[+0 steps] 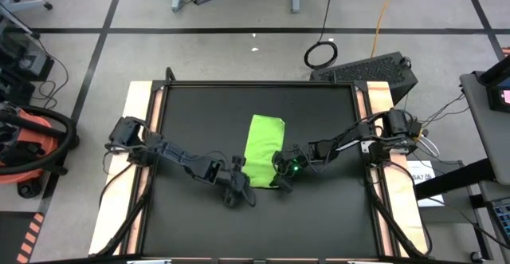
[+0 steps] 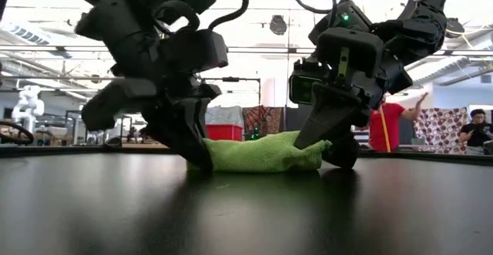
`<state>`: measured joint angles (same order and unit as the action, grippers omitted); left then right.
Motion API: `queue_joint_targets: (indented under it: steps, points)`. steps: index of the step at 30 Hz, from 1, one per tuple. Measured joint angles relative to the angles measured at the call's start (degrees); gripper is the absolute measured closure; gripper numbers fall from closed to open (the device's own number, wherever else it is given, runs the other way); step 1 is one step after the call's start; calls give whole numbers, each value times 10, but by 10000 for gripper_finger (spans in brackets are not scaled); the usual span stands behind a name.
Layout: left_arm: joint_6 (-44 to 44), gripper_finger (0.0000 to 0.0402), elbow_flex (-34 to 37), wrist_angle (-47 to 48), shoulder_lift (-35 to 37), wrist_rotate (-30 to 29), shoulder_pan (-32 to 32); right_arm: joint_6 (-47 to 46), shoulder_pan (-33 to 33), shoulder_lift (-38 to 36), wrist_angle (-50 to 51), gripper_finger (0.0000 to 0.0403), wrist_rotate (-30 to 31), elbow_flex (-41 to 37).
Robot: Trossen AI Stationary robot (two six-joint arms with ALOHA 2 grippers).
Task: Roll towel
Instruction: Roll the green microfiber towel
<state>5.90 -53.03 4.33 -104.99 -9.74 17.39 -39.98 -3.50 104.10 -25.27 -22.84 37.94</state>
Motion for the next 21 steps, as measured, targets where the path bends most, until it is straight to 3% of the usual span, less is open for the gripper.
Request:
queue_joint_targets:
  steps: [11, 15, 21]
  points:
    - [-50, 394, 0, -12, -2, 312, -80, 132, -36, -88, 125, 173, 89, -3]
    - [-65, 394, 1, -11, -2, 387, -116, 194, -72, -114, 124, 152, 132, -2]
    - [-73, 394, 1, -12, -2, 461, -160, 242, -129, -122, 101, 167, 227, -1]
